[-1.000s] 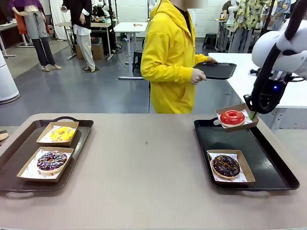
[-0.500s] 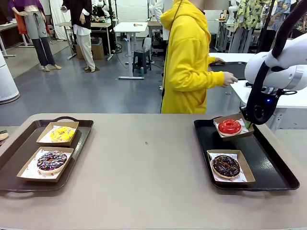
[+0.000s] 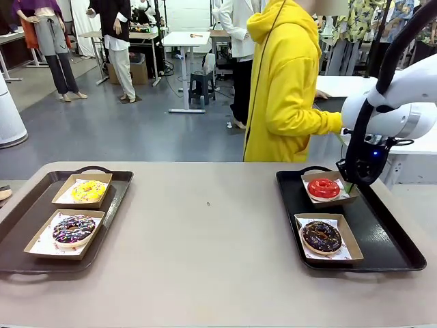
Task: Individually package the donuts and arrange them on the tray.
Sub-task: Place the picked Paper togo box on the Handle tray.
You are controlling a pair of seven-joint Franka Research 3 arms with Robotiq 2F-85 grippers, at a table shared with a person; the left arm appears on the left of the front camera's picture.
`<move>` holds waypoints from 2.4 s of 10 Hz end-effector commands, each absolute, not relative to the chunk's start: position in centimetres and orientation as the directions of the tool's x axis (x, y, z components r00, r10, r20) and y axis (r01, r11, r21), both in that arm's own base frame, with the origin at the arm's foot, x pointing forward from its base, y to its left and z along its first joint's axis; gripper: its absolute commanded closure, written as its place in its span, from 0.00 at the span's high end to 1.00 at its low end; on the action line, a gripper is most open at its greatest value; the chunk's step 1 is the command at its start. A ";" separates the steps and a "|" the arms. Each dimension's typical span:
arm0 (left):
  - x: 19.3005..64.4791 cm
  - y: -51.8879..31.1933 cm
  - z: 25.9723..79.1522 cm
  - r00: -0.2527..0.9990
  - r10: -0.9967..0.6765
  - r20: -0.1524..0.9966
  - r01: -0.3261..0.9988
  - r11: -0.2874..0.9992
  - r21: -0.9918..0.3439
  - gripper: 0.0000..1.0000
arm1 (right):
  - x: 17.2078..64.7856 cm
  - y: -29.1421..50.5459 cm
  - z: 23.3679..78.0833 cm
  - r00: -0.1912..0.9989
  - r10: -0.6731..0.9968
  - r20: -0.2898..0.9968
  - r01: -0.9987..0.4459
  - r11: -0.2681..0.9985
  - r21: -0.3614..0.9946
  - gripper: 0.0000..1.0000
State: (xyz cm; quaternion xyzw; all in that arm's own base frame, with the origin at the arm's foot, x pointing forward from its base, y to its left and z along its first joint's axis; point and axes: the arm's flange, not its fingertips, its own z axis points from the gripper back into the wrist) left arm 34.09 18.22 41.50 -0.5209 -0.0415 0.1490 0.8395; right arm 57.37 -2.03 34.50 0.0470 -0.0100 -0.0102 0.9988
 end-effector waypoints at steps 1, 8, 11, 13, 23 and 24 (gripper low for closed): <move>33.9 18.4 41.6 0.953 0.293 -0.081 -0.201 0.408 -0.891 0.95 | 57.3 -2.1 35.3 0.999 -0.010 0.052 0.002 0.990 0.143 0.59; 33.9 18.4 41.6 0.953 0.293 -0.081 -0.201 0.408 -0.891 0.95 | 57.2 -2.1 35.8 0.999 -0.021 0.047 0.014 0.989 0.149 1.00; 33.9 18.4 41.6 0.953 0.293 -0.081 -0.201 0.408 -0.891 0.95 | 56.6 -2.6 36.3 0.997 -0.035 0.067 0.025 0.989 0.147 1.00; 33.9 18.4 41.6 0.953 0.293 -0.081 -0.201 0.408 -0.891 0.95 | 54.7 -4.4 38.3 1.000 -0.026 -0.016 0.029 0.969 0.245 1.00; 33.9 18.4 41.6 0.953 0.293 -0.081 -0.201 0.408 -0.891 0.95 | 38.7 -24.3 42.9 0.966 -0.017 0.258 -0.219 0.473 0.853 1.00; 33.9 18.4 41.6 0.953 0.293 -0.081 -0.201 0.408 -0.891 0.95 | 38.6 -25.0 42.3 0.968 -0.009 0.250 -0.218 0.461 0.860 1.00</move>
